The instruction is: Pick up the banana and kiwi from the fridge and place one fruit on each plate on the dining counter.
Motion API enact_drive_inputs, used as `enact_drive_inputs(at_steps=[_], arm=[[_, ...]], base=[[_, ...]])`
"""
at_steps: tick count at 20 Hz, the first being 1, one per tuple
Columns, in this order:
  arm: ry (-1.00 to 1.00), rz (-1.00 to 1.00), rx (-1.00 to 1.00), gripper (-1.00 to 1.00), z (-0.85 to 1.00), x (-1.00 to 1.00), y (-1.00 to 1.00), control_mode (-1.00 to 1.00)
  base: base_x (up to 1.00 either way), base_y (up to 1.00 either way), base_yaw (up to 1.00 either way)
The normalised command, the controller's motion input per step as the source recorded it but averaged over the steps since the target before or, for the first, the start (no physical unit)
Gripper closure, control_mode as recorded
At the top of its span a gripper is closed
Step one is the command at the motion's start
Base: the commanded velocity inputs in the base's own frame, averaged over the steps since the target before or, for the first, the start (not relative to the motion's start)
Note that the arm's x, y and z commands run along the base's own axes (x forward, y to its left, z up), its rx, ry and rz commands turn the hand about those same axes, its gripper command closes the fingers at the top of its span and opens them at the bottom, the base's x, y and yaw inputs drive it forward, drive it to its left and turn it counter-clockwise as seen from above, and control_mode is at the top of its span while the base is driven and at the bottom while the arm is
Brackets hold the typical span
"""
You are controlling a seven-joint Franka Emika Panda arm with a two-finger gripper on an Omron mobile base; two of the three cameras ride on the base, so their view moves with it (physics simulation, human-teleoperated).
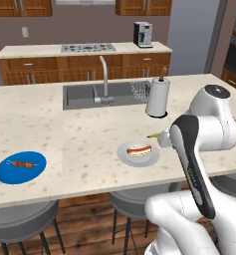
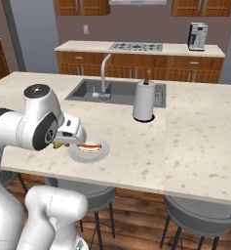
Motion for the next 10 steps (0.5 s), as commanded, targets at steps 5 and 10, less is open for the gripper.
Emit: enact_drive_inputs(at_steps=[5,10], arm=[[0.03,0.39,-0.04,1.00,-0.16,0.82,-0.05,-1.00],[0.10,0.17,-0.09,1.00,-0.34,0.70,-0.02,-1.00]], base=[[0.00,0.00,0.00],[0.00,0.00,0.00]])
